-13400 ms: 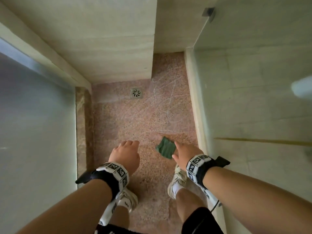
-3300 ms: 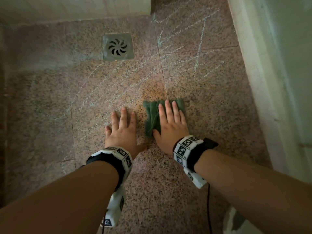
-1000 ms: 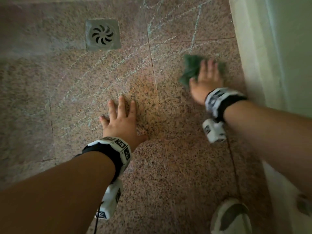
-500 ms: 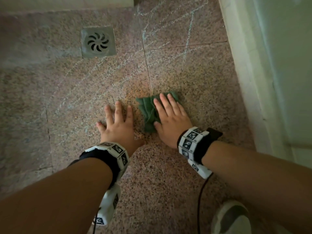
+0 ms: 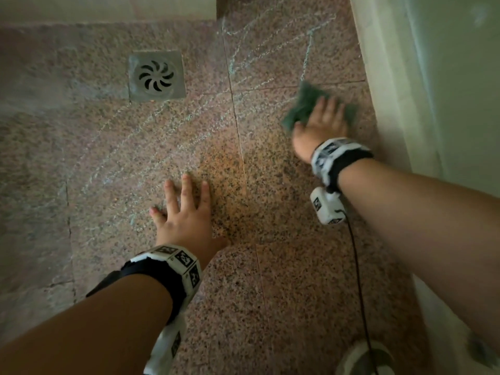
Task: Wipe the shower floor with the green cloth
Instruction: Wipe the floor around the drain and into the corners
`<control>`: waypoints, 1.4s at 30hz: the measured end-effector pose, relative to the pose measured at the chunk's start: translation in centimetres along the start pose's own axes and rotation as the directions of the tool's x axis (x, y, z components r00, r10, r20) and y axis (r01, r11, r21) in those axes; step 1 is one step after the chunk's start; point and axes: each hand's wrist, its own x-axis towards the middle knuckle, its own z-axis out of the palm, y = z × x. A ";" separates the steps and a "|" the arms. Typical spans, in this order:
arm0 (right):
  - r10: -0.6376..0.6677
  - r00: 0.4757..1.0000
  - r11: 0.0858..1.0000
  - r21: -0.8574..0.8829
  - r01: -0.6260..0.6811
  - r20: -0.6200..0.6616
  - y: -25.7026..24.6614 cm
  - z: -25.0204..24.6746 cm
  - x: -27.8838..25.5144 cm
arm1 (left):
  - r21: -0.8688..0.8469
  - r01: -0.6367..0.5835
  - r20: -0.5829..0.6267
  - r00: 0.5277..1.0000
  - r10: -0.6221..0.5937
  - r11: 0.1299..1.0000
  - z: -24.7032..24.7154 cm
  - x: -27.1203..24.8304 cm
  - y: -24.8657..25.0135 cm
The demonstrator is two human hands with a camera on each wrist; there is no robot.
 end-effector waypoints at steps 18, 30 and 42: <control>0.179 0.983 0.983 0.027 -0.180 0.027 3.4 -1.2 2.9 | -0.020 -0.012 0.027 1.000 0.013 1.000 -0.1 0.0 -0.1; -0.412 0.900 0.894 -0.128 0.430 0.142 -8.0 1.0 -3.4 | -0.016 0.002 0.024 1.000 -0.002 1.000 -0.4 -0.1 0.1; -0.244 0.956 0.957 -0.118 0.264 0.161 2.7 1.4 -3.9 | -0.017 -0.015 0.019 1.000 0.015 1.000 -0.2 0.0 -0.1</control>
